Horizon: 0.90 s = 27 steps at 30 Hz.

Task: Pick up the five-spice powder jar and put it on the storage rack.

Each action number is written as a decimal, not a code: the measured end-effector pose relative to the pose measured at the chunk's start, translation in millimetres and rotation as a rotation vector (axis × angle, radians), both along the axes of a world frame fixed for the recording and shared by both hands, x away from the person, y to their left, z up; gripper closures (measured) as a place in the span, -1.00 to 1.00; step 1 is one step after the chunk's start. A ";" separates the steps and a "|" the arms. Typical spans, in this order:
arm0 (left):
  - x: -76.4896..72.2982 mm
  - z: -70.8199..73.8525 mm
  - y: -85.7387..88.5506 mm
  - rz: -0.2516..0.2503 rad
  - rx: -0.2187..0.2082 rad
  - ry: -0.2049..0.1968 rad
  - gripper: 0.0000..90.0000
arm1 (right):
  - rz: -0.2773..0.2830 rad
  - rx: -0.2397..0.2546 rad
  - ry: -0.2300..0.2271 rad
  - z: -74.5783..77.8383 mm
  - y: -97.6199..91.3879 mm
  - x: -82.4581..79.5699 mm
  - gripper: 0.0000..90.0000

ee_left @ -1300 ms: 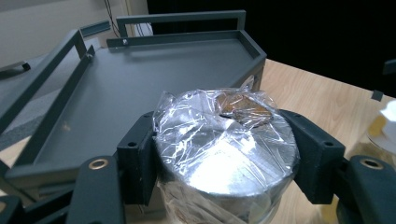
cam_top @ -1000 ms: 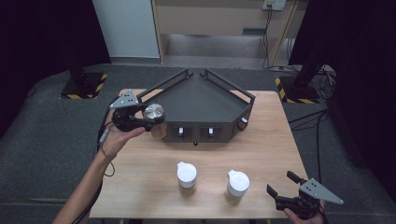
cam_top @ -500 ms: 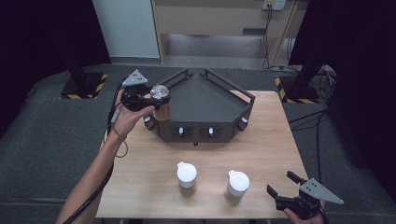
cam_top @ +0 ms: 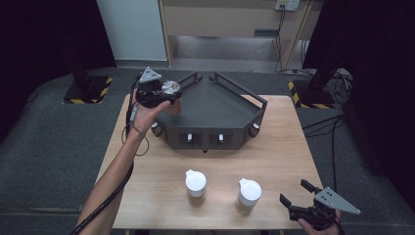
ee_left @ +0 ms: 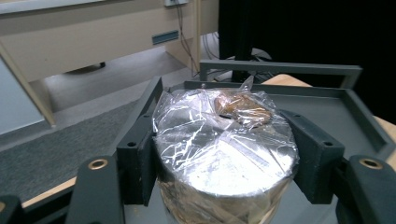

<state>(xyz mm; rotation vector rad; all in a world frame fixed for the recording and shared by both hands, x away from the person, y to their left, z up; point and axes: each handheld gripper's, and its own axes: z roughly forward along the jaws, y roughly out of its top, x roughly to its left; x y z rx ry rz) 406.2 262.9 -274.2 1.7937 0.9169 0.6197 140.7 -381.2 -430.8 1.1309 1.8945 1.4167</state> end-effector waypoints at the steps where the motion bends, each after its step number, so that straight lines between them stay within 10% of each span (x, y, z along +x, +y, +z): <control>1: 0.0 0.0 0.0 0.000 0.000 0.000 -0.25 | 0.000 0.001 0.000 -0.1 -0.1 0.1 -0.89; 27: 18.7 -30.5 -13.1 0.117 -0.015 0.049 -0.25 | 0.003 0.008 0.002 -0.7 -0.9 0.4 -0.89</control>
